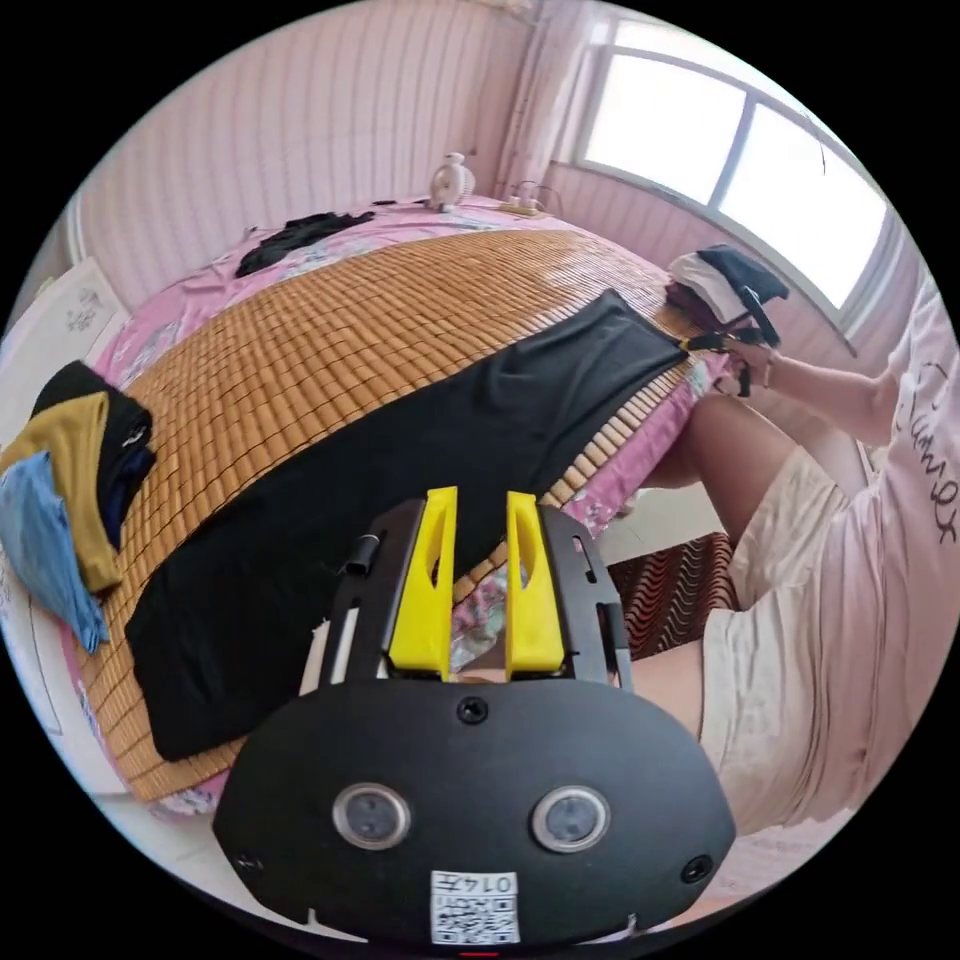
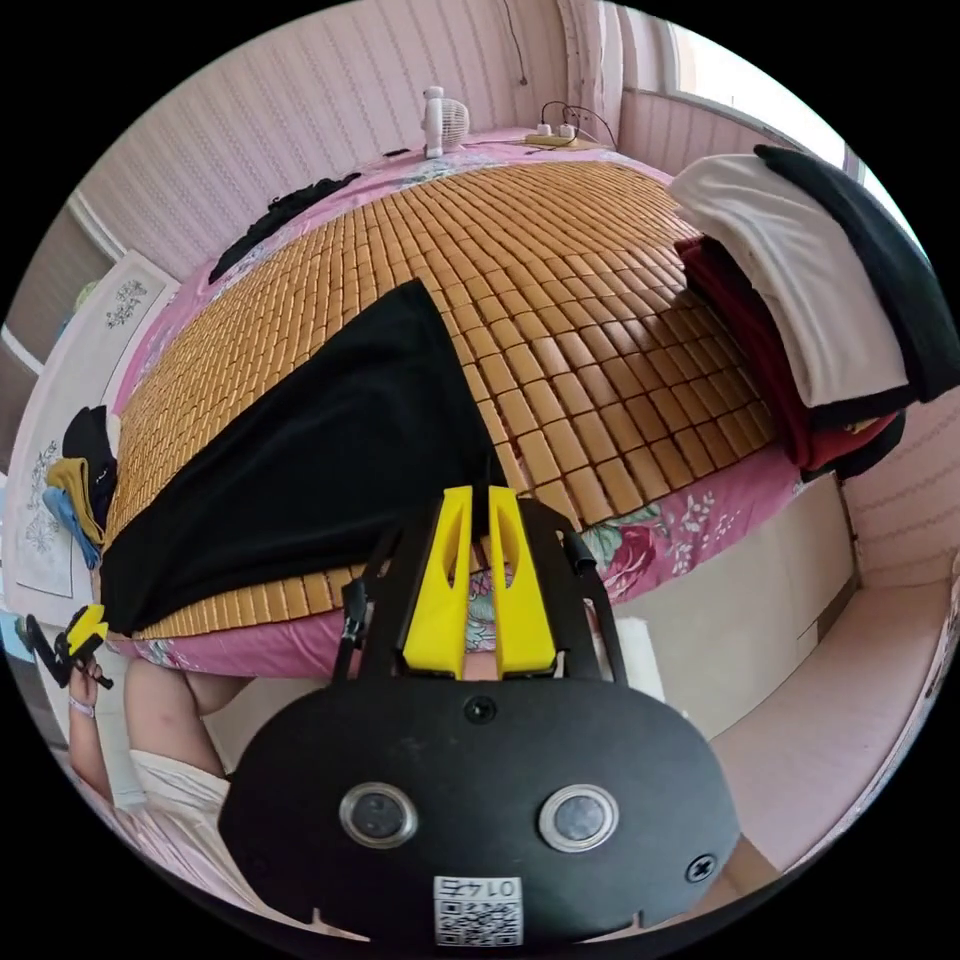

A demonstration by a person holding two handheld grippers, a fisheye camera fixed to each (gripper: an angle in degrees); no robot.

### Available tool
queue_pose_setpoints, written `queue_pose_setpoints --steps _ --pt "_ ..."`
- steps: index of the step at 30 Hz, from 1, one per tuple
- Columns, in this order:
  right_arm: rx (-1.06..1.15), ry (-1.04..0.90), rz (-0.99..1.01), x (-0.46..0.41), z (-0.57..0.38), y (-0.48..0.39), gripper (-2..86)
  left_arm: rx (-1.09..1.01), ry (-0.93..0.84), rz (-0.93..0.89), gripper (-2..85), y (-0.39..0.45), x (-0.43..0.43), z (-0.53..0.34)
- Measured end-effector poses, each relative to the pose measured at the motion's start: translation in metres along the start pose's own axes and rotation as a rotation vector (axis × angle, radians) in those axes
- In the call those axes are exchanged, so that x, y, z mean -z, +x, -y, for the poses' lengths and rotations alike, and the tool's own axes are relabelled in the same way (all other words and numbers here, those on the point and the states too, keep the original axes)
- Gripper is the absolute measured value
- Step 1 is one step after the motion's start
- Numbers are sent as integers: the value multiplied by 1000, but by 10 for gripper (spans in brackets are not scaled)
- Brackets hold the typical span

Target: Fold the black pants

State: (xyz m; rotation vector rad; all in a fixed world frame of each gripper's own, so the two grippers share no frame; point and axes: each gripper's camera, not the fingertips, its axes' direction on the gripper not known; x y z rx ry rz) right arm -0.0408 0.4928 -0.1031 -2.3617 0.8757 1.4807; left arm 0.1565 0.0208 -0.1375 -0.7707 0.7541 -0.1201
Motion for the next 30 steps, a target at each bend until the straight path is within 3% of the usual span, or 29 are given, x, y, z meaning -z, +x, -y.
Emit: queue_pose_setpoints --steps 3,7,11,16,18,24,30 --pt "116 131 16 38 3 -12 1 -123 -49 -45 90 40 -41 35" --pt "188 257 40 82 2 -13 -4 -227 -80 23 84 77 -80 68" --pt "131 249 129 85 2 5 -5 -289 -101 15 78 106 -119 100" --pt "149 235 116 77 1 9 -5 -371 -219 146 45 130 -164 123" --pt "174 218 68 70 -3 10 -4 -402 -235 93 3 133 -167 131" --pt "180 -19 -63 11 -25 21 12 -436 -200 -38 25 146 -143 133" --pt "140 78 -96 27 -19 29 57 -344 -231 -120 54 133 -148 117"
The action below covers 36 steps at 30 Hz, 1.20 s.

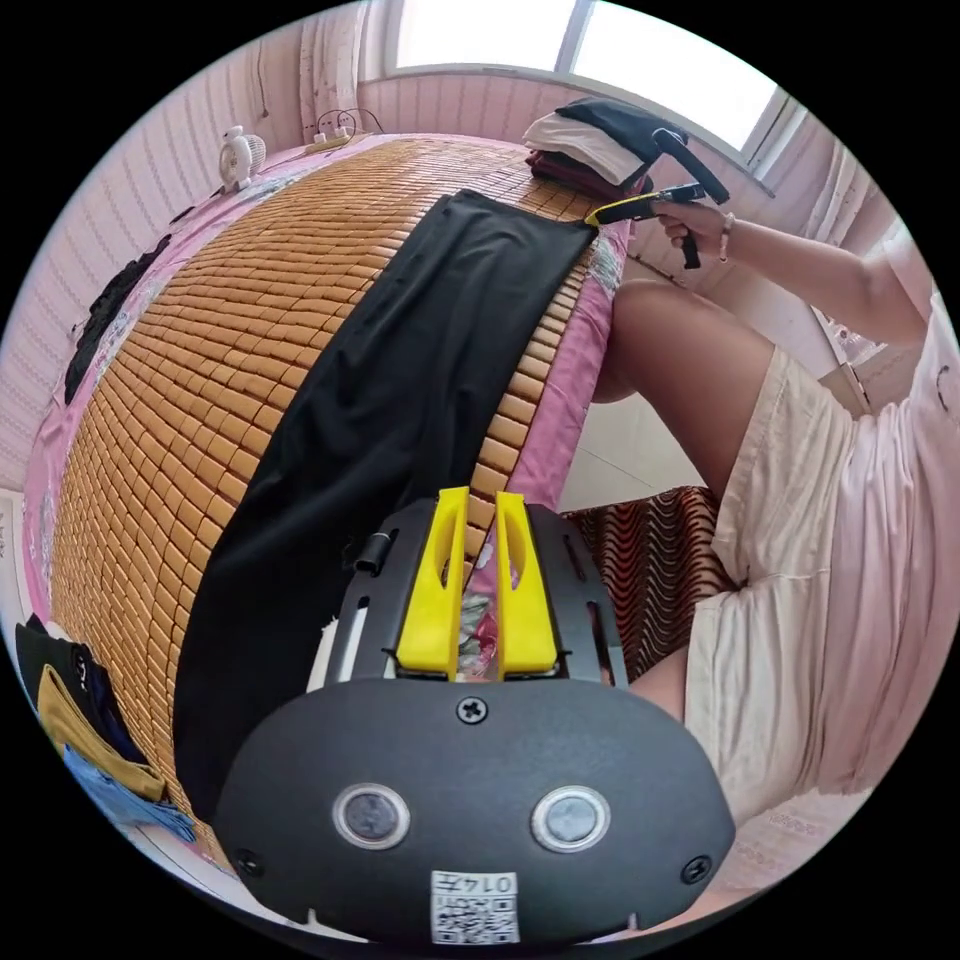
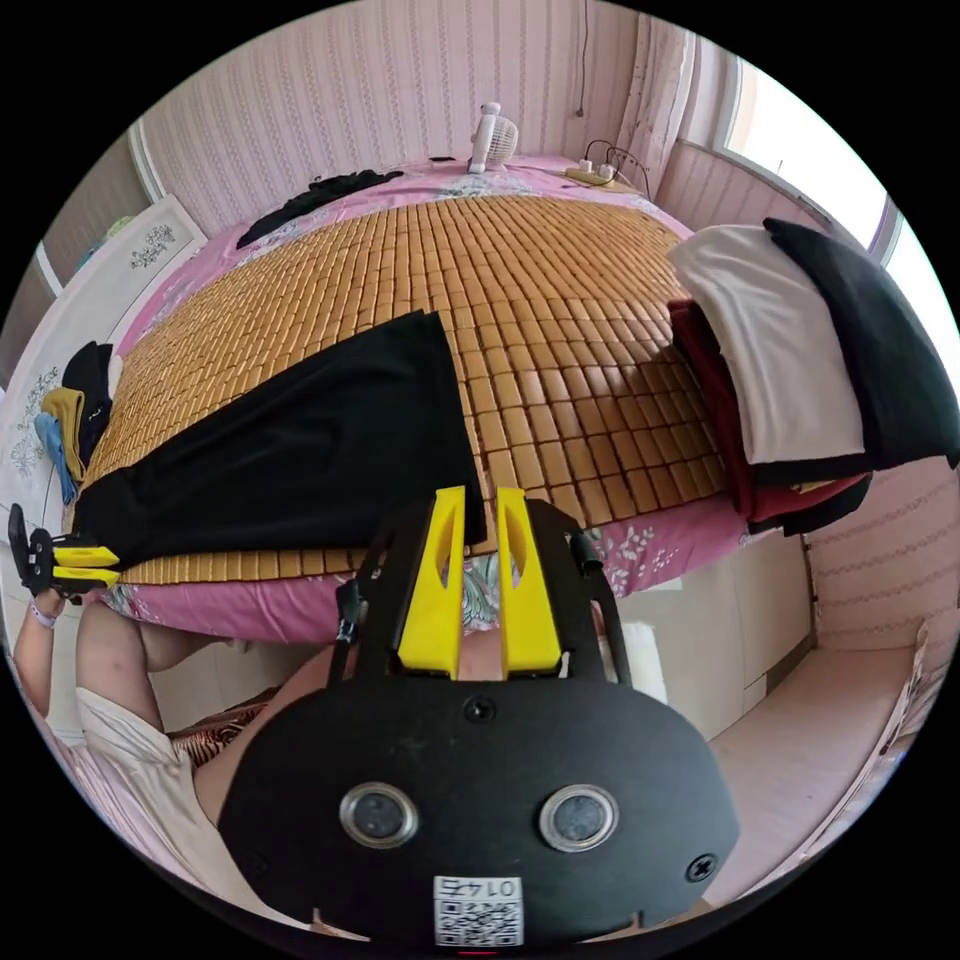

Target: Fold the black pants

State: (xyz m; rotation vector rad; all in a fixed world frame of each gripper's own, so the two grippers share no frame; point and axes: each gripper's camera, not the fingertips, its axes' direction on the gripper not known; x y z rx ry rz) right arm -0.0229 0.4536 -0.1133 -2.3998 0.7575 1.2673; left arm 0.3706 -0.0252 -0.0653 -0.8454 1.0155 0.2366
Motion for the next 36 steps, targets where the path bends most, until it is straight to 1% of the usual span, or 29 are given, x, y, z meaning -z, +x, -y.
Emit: queue_pose_setpoints --steps 2,6,9,11,13,14,15,16,17,20,24,26,29,30,31,33,34,35,36 --pt "44 83 -44 6 22 -8 57 37 46 6 55 -10 9 -3" --pt "92 115 -13 -13 68 -29 59 125 95 102 56 -47 16 5" --pt "48 77 11 -50 102 -37 71 171 78 178 64 -74 4 21" --pt "4 21 64 -81 120 -36 68 206 58 198 71 -88 -6 30" --pt "17 -8 77 -93 124 -39 51 242 21 187 69 -100 -20 37" --pt "34 18 84 -92 123 -42 36 265 -31 172 56 -106 -32 40" --pt "44 37 82 -90 123 -44 30 284 -44 132 37 -110 -41 40" --pt "74 73 58 -85 122 -48 19 298 -5 118 25 -112 -39 38" --pt "118 99 46 -79 123 -53 14 317 -5 91 8 -116 -40 35" --pt "174 133 27 -70 131 -61 8 310 29 115 -5 -112 -28 28" --pt "143 136 53 -70 146 -66 10 364 119 112 -2 -111 -1 18" --pt "109 111 55 -85 151 -72 19 370 121 122 11 -112 -1 16" --pt "92 16 -42 -105 146 -79 45 408 27 178 45 -123 -24 12" --pt "101 11 -53 -105 141 -80 49 414 8 171 48 -125 -29 9" --pt "115 19 -65 -100 129 -81 55 406 16 176 50 -124 -28 8" --pt "106 39 -72 -90 101 -80 58 317 44 282 47 -106 -19 4" --pt "66 45 -49 -84 77 -77 58 290 45 306 46 -99 -18 3" --pt "42 45 26 -81 50 -78 55 251 54 320 44 -86 -15 0" --pt "45 44 72 -80 38 -80 53 227 79 283 43 -74 -13 -2"
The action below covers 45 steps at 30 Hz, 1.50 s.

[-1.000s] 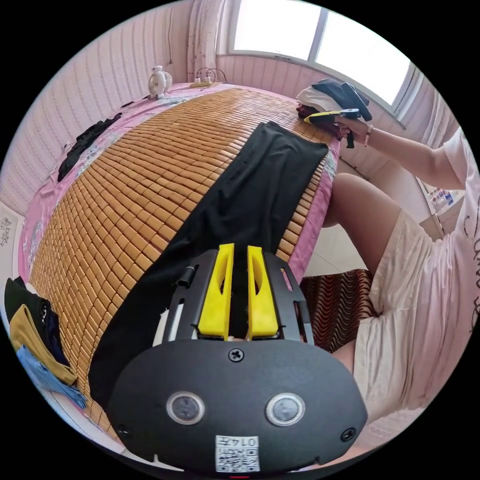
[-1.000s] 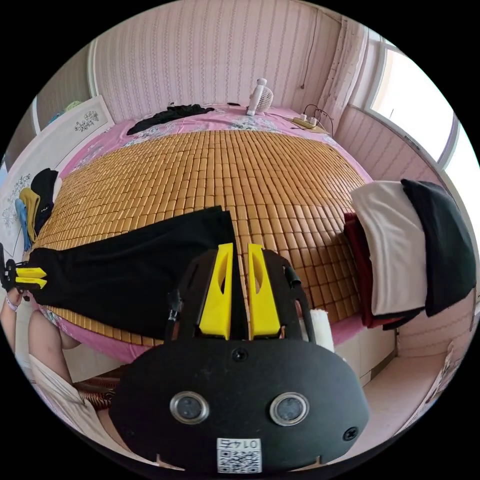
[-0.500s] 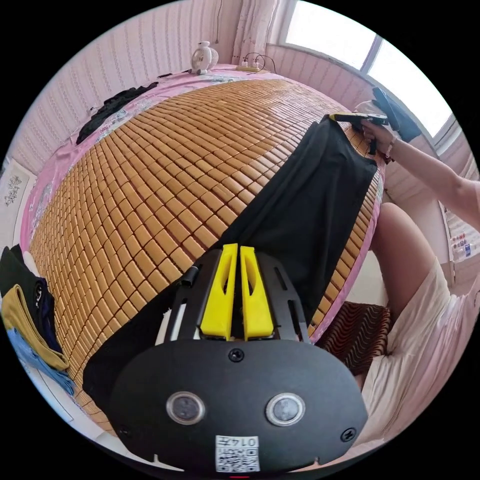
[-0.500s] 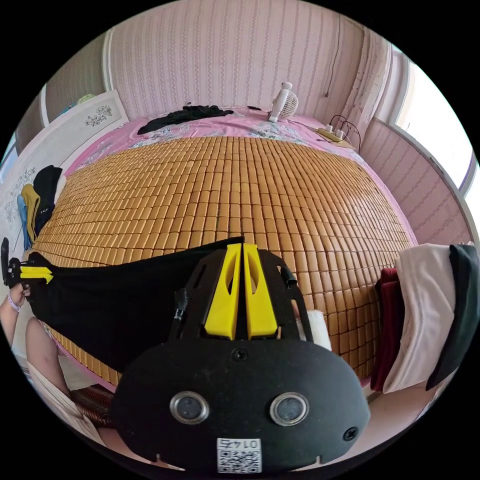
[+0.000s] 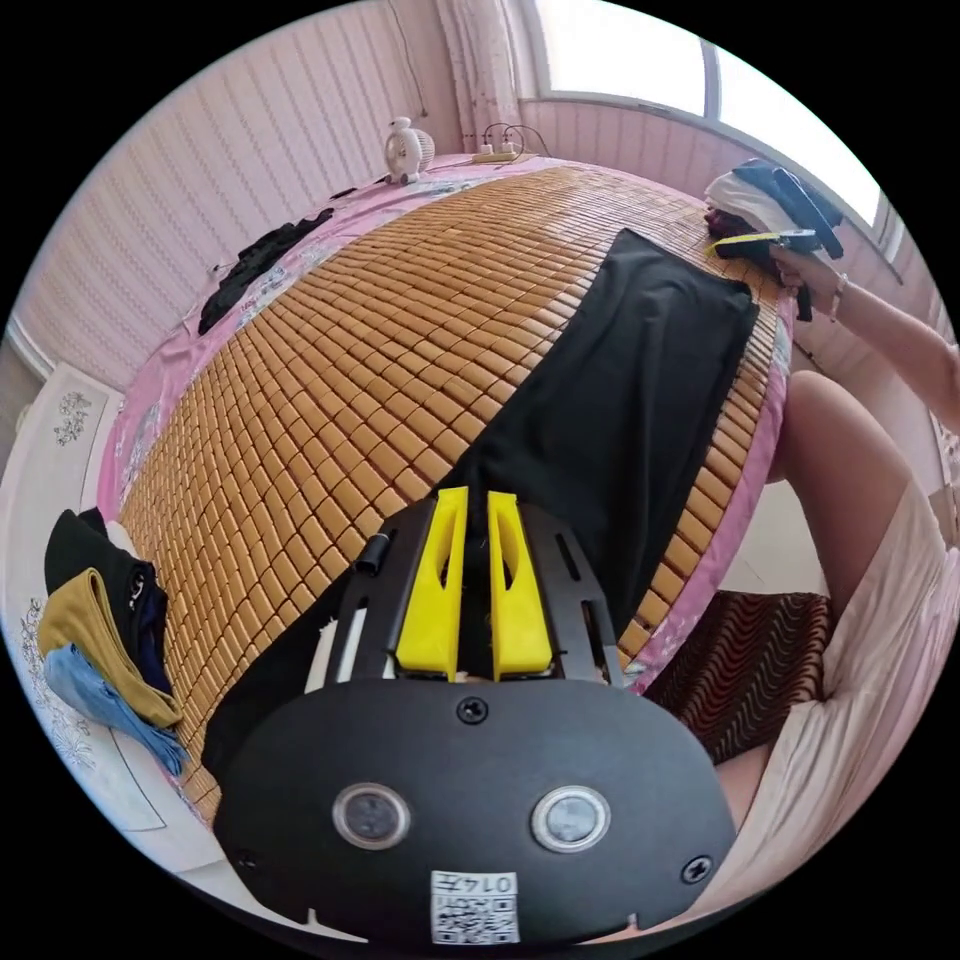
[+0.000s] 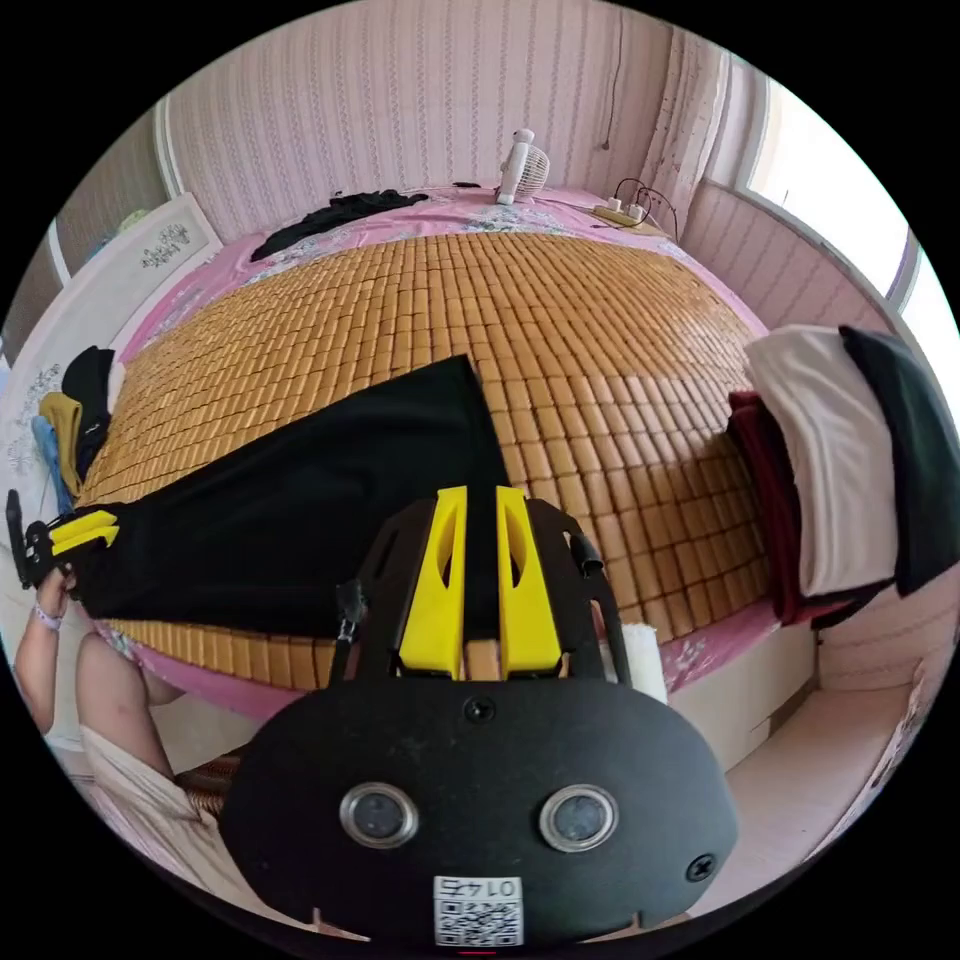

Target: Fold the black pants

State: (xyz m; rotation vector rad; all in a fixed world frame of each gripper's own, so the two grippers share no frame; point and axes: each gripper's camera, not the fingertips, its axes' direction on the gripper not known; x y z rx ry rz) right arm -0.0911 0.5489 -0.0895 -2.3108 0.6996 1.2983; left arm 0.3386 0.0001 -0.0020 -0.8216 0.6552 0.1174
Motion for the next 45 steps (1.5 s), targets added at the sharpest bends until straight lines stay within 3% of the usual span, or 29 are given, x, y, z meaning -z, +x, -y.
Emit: queue_pose_setpoints --steps 3,5,11,14,16,20,28,33,35,45 --pt "93 -29 23 -11 -40 -29 43 -37 24 -137 49 27 3 -8" --pt "82 -105 -79 -32 -41 -39 19 -41 -4 -146 51 38 -6 -14" --pt "110 -140 -66 -38 -22 -58 0 55 -38 -239 43 26 -16 -34" --pt "194 -37 162 -36 -17 -95 -2 44 -41 -225 44 22 -13 -40" --pt "283 -122 256 -59 -16 -125 -3 61 -43 -225 44 18 -11 -44" --pt "504 -211 130 -91 -29 -171 -7 118 -39 -243 54 1 -5 -56" --pt "587 -295 0 -108 -31 -207 -9 212 -13 -246 51 -40 4 -87" --pt "618 -179 288 -121 -31 -279 -9 232 5 -243 50 -54 16 -107" --pt "723 -291 198 -155 -44 -313 -9 240 4 -245 48 -60 21 -114" --pt "709 -278 162 -175 -55 -338 -6 326 78 -311 60 -100 55 -165"
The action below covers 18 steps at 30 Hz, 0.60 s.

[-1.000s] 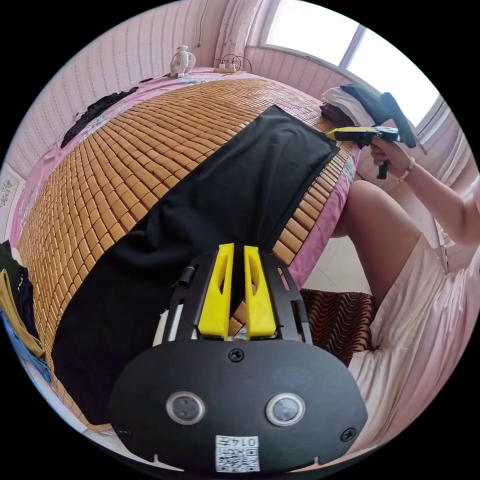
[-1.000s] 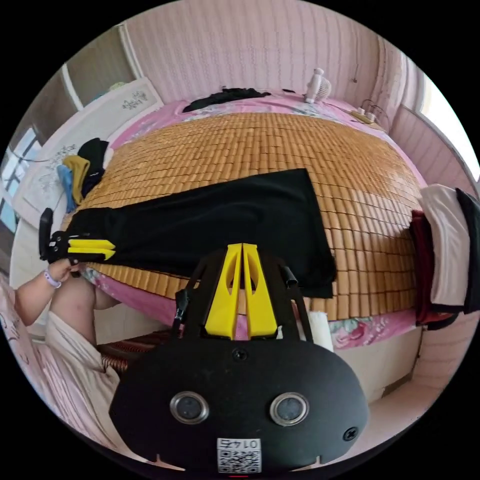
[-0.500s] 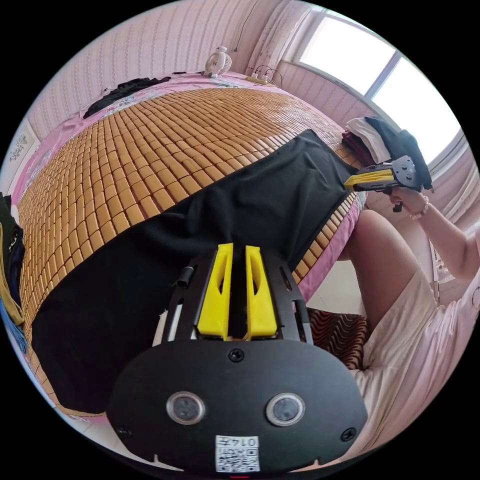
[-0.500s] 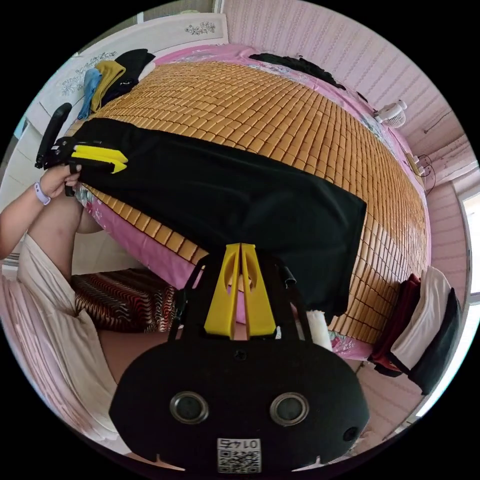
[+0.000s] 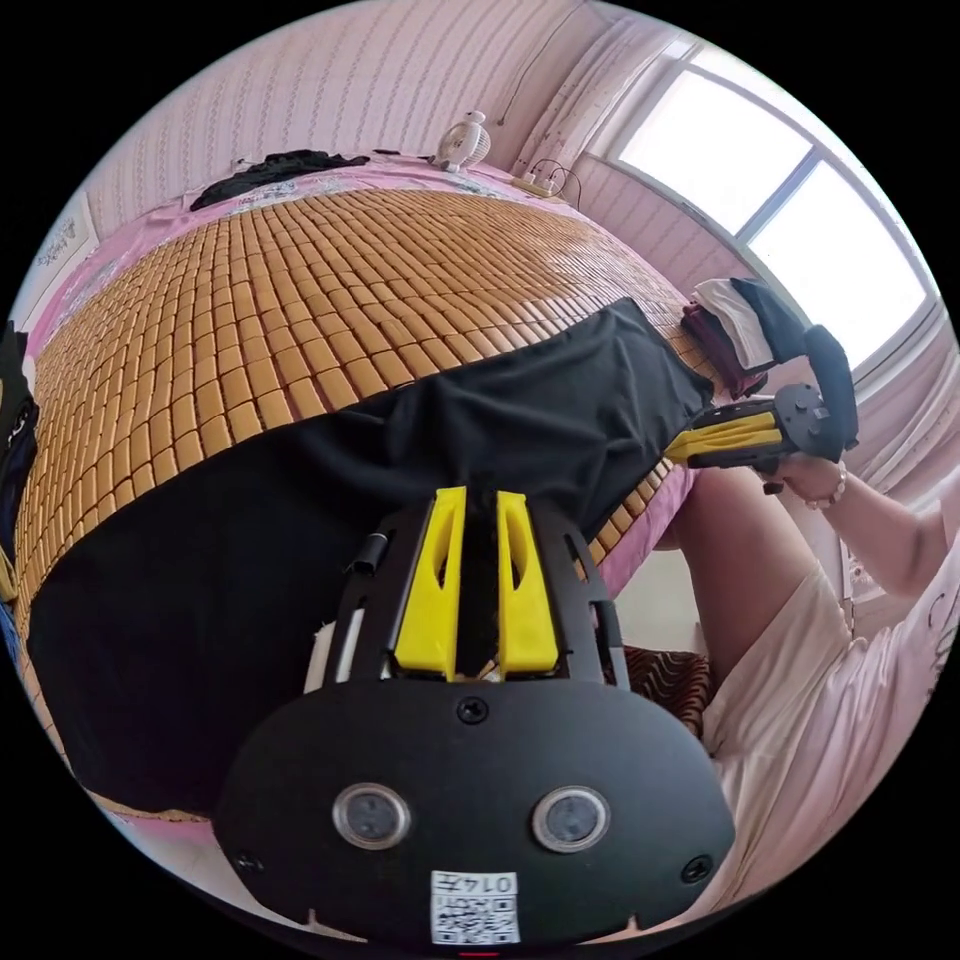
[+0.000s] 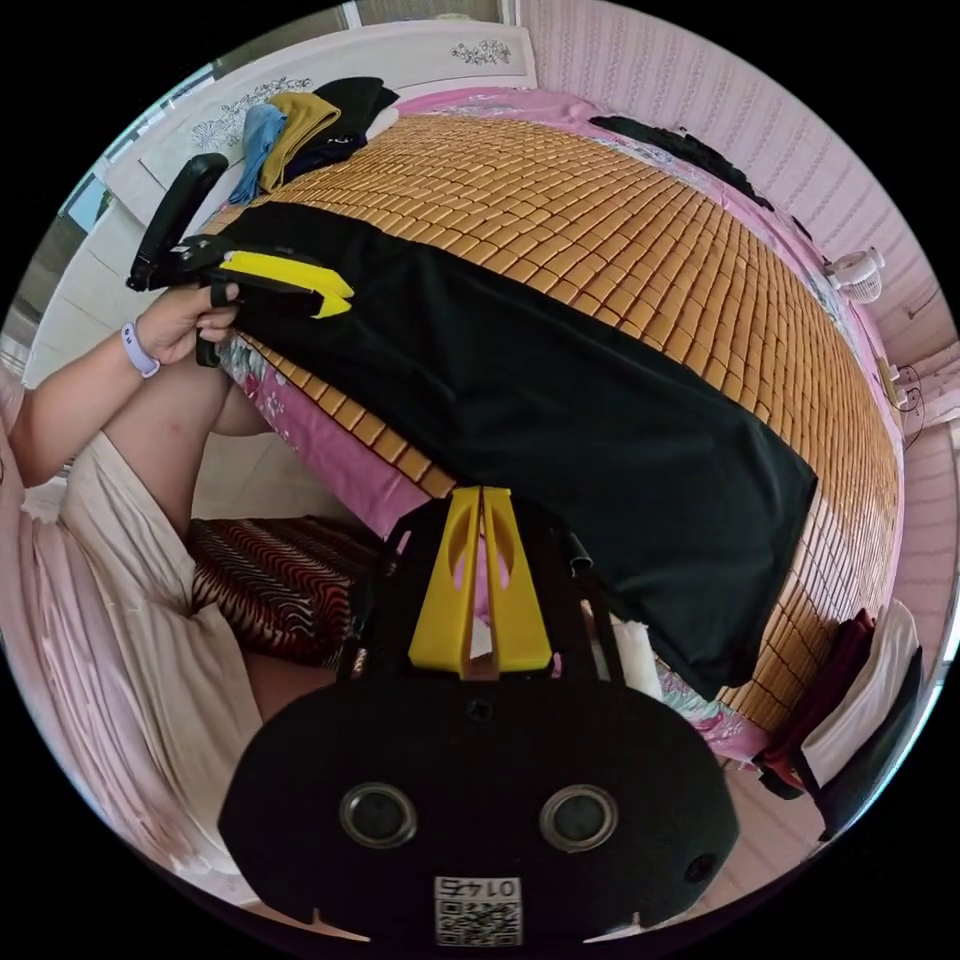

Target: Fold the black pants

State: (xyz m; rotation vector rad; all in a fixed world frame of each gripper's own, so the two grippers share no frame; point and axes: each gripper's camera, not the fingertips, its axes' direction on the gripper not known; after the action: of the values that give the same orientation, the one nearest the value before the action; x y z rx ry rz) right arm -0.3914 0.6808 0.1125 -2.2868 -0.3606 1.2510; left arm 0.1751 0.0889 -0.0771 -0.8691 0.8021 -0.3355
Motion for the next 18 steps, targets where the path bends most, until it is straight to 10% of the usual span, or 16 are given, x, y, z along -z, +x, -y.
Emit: queue_pose_setpoints --steps 18 --pt "607 305 351 -90 359 -226 112 335 236 362 135 -220 275 -236"
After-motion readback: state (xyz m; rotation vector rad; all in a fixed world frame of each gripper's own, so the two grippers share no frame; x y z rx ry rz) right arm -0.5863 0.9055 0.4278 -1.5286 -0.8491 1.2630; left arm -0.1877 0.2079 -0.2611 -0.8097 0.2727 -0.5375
